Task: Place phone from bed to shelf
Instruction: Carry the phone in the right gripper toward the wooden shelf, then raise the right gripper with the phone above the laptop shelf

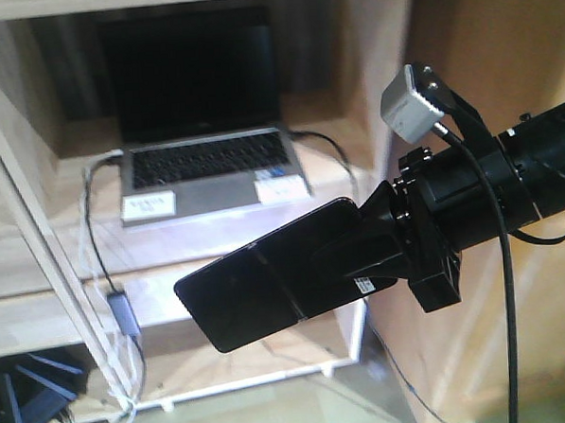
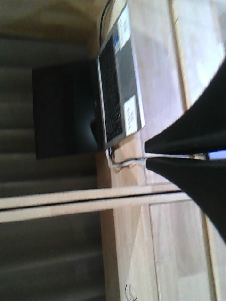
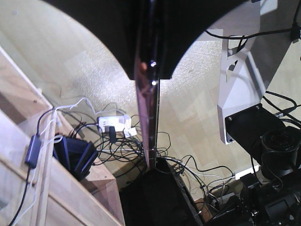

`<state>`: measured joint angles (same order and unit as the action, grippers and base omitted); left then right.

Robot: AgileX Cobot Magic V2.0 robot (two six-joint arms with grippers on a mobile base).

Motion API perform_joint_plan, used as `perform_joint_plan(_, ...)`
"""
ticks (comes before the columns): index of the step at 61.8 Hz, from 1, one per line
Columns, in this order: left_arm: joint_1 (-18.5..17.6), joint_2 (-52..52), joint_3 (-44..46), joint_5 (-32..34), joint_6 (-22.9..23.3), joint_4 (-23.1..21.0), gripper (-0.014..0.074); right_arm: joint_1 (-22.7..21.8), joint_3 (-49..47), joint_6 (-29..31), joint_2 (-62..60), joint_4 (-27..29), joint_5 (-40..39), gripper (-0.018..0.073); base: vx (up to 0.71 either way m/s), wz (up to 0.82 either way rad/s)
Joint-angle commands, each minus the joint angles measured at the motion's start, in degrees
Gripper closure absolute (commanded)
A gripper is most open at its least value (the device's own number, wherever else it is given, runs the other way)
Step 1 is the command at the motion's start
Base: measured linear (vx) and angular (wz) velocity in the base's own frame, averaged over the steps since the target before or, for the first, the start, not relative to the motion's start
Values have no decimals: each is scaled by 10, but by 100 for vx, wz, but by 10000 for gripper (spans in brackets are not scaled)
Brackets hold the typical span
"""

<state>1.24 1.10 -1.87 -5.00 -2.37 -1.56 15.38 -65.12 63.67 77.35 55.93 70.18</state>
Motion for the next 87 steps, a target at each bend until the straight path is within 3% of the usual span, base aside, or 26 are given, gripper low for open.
perform_joint_plan(1, -3, 4, 14, 41, 5, -6, 595, -2, -13, 2, -19, 45, 36, 561, 37, 28)
perform_joint_plan(87, -3, 4, 14, 41, 5, -6, 595, -2, -13, 2, -19, 45, 32, 561, 19, 9)
